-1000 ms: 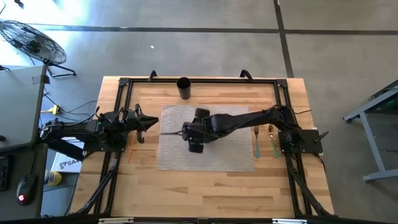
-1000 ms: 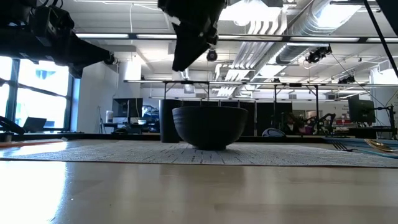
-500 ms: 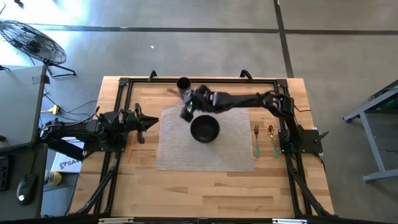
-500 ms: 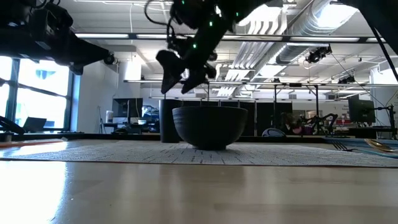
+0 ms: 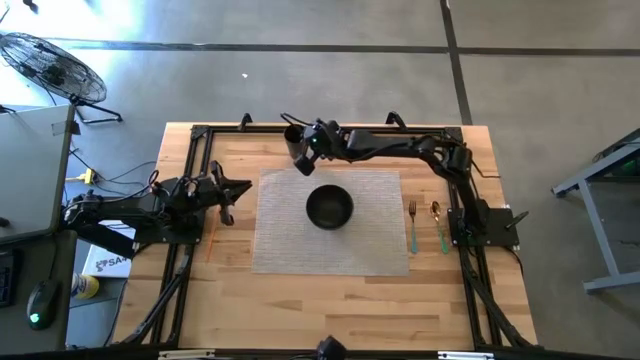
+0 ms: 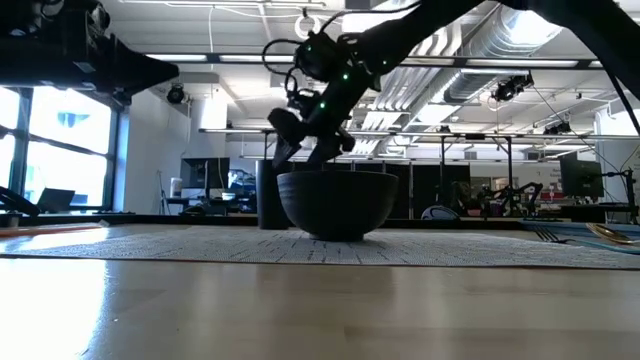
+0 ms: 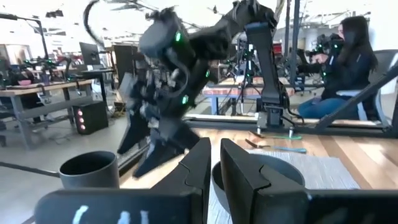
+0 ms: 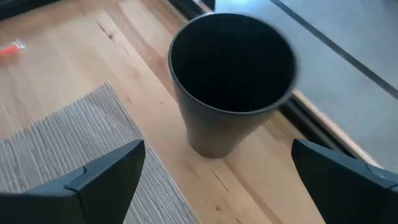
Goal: Pick & Place Utensil
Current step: Put the black cup on the gray mat to the top right of the black bowl
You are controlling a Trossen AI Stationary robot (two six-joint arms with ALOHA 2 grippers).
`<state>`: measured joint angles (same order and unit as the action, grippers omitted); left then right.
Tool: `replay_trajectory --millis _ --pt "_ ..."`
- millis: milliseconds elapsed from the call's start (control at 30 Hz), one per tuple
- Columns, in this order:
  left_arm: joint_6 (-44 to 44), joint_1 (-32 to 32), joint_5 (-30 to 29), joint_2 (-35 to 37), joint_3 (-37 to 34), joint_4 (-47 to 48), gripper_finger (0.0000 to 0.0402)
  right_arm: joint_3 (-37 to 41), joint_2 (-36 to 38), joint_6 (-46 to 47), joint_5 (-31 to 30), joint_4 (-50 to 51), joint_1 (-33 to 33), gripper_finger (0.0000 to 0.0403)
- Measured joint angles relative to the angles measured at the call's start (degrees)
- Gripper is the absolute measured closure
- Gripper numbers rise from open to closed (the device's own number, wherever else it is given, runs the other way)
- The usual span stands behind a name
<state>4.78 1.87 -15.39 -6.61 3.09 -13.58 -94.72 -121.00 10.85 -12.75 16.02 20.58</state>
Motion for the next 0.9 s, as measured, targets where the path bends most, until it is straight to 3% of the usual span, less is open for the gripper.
replay_trajectory --millis 467,633,900 --pt "0.7 0.0 -1.4 0.0 0.0 0.1 0.0366 0.0 -4.0 -6.8 3.0 -7.7 2.5 0.0003" --pt "1.4 0.0 -3.0 0.0 0.0 0.0 0.0366 0.0 -4.1 -9.7 7.5 -11.7 3.1 0.0003" --pt "1.4 0.0 -6.4 0.0 0.0 0.1 0.0366 0.0 -6.5 -8.9 8.9 -15.5 3.9 0.0004"
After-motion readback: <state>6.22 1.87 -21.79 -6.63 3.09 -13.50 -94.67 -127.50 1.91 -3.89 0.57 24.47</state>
